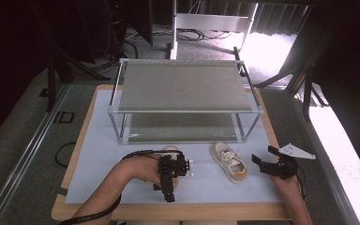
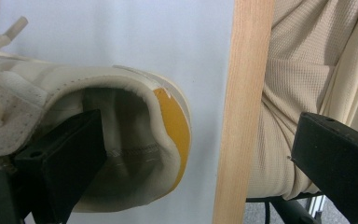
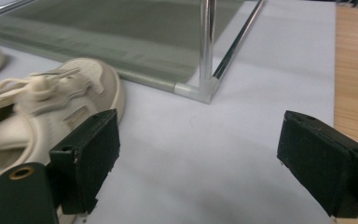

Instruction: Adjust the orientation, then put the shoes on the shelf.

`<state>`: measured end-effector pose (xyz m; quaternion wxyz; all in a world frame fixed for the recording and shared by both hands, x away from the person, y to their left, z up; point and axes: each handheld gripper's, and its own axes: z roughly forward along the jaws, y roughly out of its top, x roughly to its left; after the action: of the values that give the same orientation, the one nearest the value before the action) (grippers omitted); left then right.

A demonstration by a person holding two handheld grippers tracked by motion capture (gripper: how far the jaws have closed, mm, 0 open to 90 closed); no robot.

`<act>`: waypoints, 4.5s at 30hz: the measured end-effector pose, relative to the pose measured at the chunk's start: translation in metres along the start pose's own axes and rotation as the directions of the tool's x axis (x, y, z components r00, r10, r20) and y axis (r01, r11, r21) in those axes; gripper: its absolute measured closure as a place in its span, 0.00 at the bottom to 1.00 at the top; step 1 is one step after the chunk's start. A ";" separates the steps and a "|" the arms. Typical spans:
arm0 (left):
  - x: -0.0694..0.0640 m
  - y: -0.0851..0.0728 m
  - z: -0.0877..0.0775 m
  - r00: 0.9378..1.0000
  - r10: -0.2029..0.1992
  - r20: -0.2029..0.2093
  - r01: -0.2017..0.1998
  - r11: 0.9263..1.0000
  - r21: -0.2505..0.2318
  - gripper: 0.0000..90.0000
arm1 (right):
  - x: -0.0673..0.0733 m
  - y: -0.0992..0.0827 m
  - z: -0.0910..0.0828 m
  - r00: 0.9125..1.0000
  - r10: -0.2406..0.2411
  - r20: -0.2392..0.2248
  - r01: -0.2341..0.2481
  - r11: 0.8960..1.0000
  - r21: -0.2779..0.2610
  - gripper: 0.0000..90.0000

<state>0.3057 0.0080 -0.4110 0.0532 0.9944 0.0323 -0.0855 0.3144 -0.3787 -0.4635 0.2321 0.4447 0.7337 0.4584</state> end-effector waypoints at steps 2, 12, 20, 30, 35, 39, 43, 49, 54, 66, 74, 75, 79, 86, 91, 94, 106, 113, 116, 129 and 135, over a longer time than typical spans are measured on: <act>-0.001 0.000 0.000 1.000 0.003 -0.004 -0.003 1.000 0.000 0.03 | -0.003 0.001 -0.005 1.000 -0.009 -0.019 0.009 1.000 0.018 0.13; -0.003 0.001 0.002 0.998 0.031 -0.048 -0.031 1.000 -0.005 0.05 | -0.001 0.000 -0.011 0.980 -0.120 -0.161 0.149 0.971 0.187 0.14; -0.003 0.000 0.002 0.998 0.033 -0.055 -0.033 0.999 -0.005 0.05 | 0.003 0.004 -0.015 0.961 -0.159 -0.227 0.215 0.945 0.246 0.15; -0.004 0.000 0.001 0.998 0.029 -0.050 -0.029 1.000 0.005 0.05 | 0.013 0.015 -0.025 0.915 -0.258 -0.311 0.358 0.874 0.328 0.16; -0.004 -0.001 0.001 0.998 0.034 -0.051 -0.034 0.999 0.004 0.05 | 0.020 0.026 -0.028 0.891 -0.292 -0.349 0.413 0.839 0.354 0.16; -0.004 0.000 0.001 0.998 0.031 -0.048 -0.031 0.999 0.007 0.05 | 0.030 0.037 -0.032 0.864 -0.345 -0.366 0.467 0.822 0.328 0.22; -0.004 0.000 0.002 0.998 0.034 -0.048 -0.034 0.999 0.018 0.05 | 0.039 0.052 -0.036 0.835 -0.370 -0.408 0.499 0.821 0.276 0.24; -0.004 0.001 0.002 0.998 0.030 -0.048 -0.029 0.999 0.018 0.05 | 0.059 0.067 -0.029 0.760 -0.430 -0.488 0.607 0.737 0.296 0.26; -0.003 0.001 0.002 0.999 0.029 -0.044 -0.028 0.999 0.020 0.05 | 0.076 0.072 -0.020 0.678 -0.481 -0.555 0.697 0.660 0.279 0.42; -0.002 0.001 0.001 0.999 0.031 -0.040 -0.031 0.999 0.020 0.05 | 0.096 0.081 0.011 0.563 -0.520 -0.643 0.803 0.529 0.275 0.57; -0.002 0.002 0.002 0.999 0.036 -0.038 -0.035 0.999 0.023 0.06 | 0.099 0.080 0.033 0.534 -0.494 -0.687 0.837 0.425 0.345 0.67; -0.001 0.001 0.002 0.999 0.034 -0.036 -0.033 0.999 0.020 0.06 | 0.099 0.078 0.034 0.528 -0.491 -0.693 0.841 0.412 0.350 0.69; -0.001 0.001 0.001 0.999 0.033 -0.036 -0.032 0.999 0.016 0.06 | 0.103 0.075 0.037 0.501 -0.501 -0.706 0.858 0.392 0.331 0.74; -0.001 0.001 0.001 0.999 0.033 -0.032 -0.033 0.999 0.016 0.06 | 0.113 0.075 0.031 0.496 -0.512 -0.702 0.860 0.400 0.316 0.85; -0.001 0.001 0.001 0.999 0.031 -0.035 -0.030 0.999 0.018 0.06 | 0.128 0.079 0.026 0.517 -0.508 -0.689 0.839 0.462 0.288 0.86; -0.002 0.000 0.001 0.999 0.031 -0.038 -0.030 0.999 0.019 0.06 | 0.139 0.080 0.025 0.543 -0.517 -0.662 0.820 0.496 0.285 0.86; -0.002 0.001 0.002 0.999 0.027 -0.038 -0.026 1.000 0.011 0.06 | 0.167 0.075 0.040 0.602 -0.484 -0.635 0.778 0.533 0.332 0.84; -0.001 0.000 0.001 0.999 0.003 -0.039 -0.003 1.000 -0.006 0.07 | 0.178 0.070 0.043 0.540 -0.525 -0.658 0.817 0.514 0.260 0.71; -0.001 -0.002 0.000 0.998 -0.015 -0.066 0.013 1.000 -0.020 0.17 | 0.177 0.069 0.043 0.523 -0.530 -0.668 0.828 0.503 0.248 0.68; 0.001 -0.010 0.003 0.996 0.001 -0.094 -0.006 0.998 -0.057 0.76 | 0.171 0.076 0.040 0.503 -0.535 -0.679 0.845 0.469 0.256 0.75; 0.002 -0.005 -0.006 0.993 -0.002 -0.117 -0.007 0.997 -0.071 0.81 | 0.171 0.081 0.039 0.526 -0.534 -0.662 0.828 0.500 0.254 0.82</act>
<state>0.3082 0.0139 -0.4061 0.0867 0.9952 0.0372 -0.0259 0.2940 -0.1975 -0.3996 0.0646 0.0118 0.9794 0.1908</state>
